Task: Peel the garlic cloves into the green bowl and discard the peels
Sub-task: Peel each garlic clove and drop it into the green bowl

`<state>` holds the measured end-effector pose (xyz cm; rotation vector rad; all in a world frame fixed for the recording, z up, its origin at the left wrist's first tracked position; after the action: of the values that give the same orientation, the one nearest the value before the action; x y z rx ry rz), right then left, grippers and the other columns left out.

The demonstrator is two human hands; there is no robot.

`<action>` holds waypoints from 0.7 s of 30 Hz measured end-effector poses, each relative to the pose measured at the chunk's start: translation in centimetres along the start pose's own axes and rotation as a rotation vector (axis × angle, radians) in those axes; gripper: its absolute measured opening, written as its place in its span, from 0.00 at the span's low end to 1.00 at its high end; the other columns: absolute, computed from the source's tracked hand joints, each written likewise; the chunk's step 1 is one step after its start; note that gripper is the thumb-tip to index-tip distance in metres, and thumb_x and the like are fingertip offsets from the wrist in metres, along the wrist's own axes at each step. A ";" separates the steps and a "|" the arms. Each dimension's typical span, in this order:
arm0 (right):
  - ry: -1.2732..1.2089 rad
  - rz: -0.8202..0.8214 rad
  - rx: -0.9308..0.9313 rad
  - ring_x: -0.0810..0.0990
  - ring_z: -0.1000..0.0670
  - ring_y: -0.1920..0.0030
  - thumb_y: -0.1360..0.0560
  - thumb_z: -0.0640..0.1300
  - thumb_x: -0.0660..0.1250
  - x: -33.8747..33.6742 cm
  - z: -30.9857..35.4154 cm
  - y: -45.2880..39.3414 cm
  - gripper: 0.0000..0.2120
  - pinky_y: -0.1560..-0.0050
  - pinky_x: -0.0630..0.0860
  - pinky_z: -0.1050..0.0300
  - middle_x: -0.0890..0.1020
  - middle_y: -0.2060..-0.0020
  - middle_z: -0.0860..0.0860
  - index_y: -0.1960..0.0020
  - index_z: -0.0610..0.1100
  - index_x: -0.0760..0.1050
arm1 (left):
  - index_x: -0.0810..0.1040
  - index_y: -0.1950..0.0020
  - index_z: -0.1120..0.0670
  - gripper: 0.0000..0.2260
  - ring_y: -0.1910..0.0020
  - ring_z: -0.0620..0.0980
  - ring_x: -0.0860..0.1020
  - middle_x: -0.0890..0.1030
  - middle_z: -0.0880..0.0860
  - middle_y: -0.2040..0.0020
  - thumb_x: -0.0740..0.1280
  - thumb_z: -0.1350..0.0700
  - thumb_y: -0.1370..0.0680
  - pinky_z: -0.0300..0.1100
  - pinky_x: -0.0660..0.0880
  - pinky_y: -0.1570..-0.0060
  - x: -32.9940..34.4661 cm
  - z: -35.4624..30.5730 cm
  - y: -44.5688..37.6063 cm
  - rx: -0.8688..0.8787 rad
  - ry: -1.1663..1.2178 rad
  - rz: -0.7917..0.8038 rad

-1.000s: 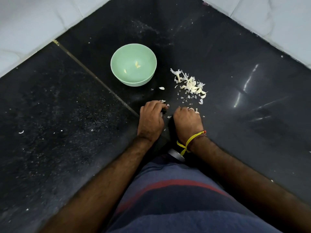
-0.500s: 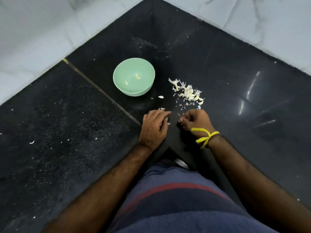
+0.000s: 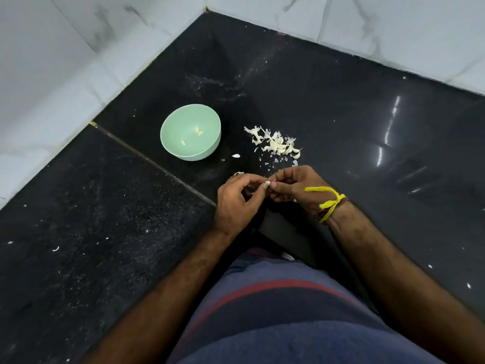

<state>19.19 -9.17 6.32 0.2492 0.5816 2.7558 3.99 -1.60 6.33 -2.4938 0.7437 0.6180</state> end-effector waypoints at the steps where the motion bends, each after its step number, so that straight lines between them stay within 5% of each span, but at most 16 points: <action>1: 0.026 0.000 -0.024 0.82 0.50 0.64 0.25 0.34 0.70 0.0 0.0 0.1 0.01 0.60 0.82 0.59 0.83 0.64 0.44 0.54 0.37 0.80 | 0.84 0.54 0.57 0.02 0.59 0.46 0.81 0.84 0.48 0.58 0.73 0.59 0.24 0.45 0.79 0.56 0.0 -0.2 0.0 -0.004 0.003 0.002; 10: -0.018 0.026 -0.202 0.82 0.51 0.65 0.26 0.36 0.71 0.5 1.2 1.3 0.02 0.62 0.79 0.60 0.83 0.67 0.47 0.56 0.36 0.80 | 0.84 0.54 0.56 0.03 0.62 0.45 0.80 0.84 0.49 0.59 0.72 0.59 0.23 0.41 0.77 0.59 -1.3 -1.2 0.4 -0.075 0.160 0.023; 15: -0.279 0.073 -0.170 0.81 0.51 0.64 0.29 0.39 0.71 1.4 1.9 1.9 0.07 0.61 0.80 0.60 0.83 0.65 0.46 0.54 0.36 0.78 | 0.81 0.52 0.55 0.04 0.58 0.50 0.83 0.84 0.50 0.59 0.68 0.57 0.19 0.52 0.81 0.54 -1.3 -2.3 0.3 -0.182 0.320 0.023; 21: -0.066 -0.185 -0.454 0.80 0.52 0.63 0.26 0.32 0.70 2.9 2.9 2.2 0.04 0.60 0.78 0.60 0.82 0.65 0.46 0.53 0.31 0.79 | 0.79 0.54 0.57 0.05 0.62 0.50 0.79 0.81 0.49 0.63 0.67 0.58 0.20 0.50 0.78 0.58 -1.8 -3.4 -0.3 -0.219 0.289 -0.110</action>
<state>16.53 -9.02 10.10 0.1673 -0.0440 2.5976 3.79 -2.52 10.05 -2.8441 0.6645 0.3166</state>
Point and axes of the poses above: each hand's wrist, its own y-axis away from the middle knuckle, its own x-axis out of the palm, z = x × y, the point moved 2 cm from there along -y, towards the middle knuckle
